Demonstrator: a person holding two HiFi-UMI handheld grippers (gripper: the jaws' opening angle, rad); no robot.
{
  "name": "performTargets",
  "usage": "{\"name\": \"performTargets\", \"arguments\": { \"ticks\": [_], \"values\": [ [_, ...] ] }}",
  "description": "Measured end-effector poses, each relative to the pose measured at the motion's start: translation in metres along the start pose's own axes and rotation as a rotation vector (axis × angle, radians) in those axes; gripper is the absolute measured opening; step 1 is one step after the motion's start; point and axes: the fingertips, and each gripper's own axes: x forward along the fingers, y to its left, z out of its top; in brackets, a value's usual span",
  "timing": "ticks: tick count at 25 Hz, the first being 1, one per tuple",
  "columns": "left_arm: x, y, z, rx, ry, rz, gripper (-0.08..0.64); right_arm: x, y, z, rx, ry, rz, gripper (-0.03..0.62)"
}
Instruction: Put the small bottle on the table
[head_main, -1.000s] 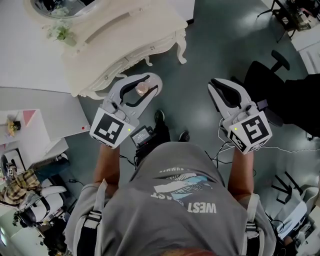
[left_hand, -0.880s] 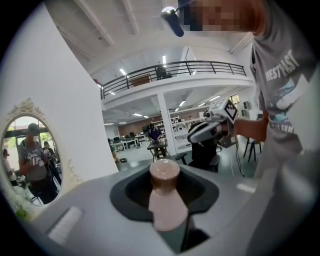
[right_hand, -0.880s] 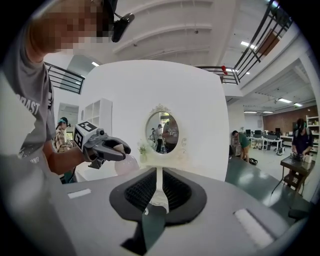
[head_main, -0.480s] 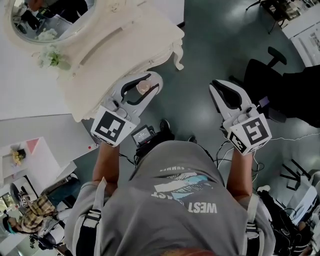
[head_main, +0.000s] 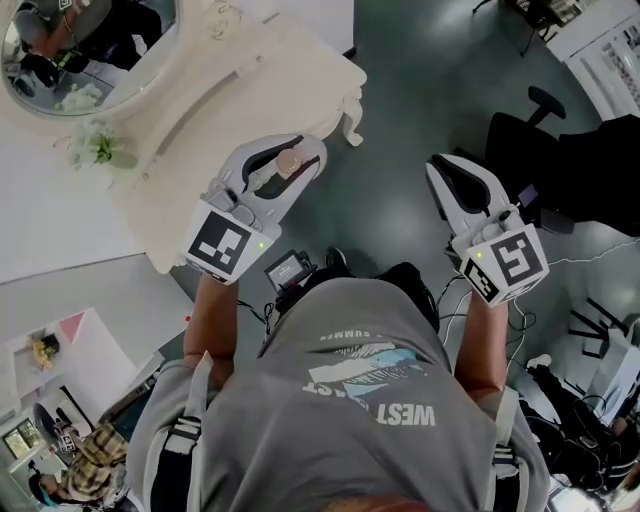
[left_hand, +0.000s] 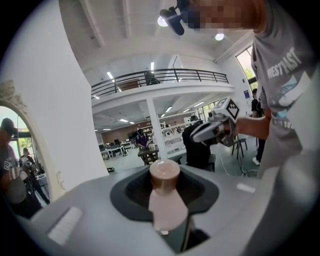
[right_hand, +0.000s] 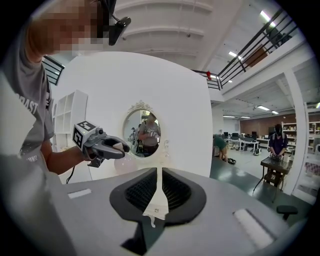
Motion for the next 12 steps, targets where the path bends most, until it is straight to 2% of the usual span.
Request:
{"name": "performTargets", "arguments": {
  "ticks": [5,8,12],
  "values": [
    [0.008,0.015,-0.002,0.001,-0.008,-0.003,0.120,0.013,-0.004,0.003,-0.005,0.010,0.001,0.035],
    [0.015,0.024,-0.005,-0.013,-0.002,0.016,0.120,0.023,-0.013,0.003,-0.006,0.016,0.018,0.035],
    [0.032,0.037,-0.006,0.012,0.003,0.046,0.120,0.035,-0.031,0.004,-0.007,0.012,0.053,0.035]
  ]
}}
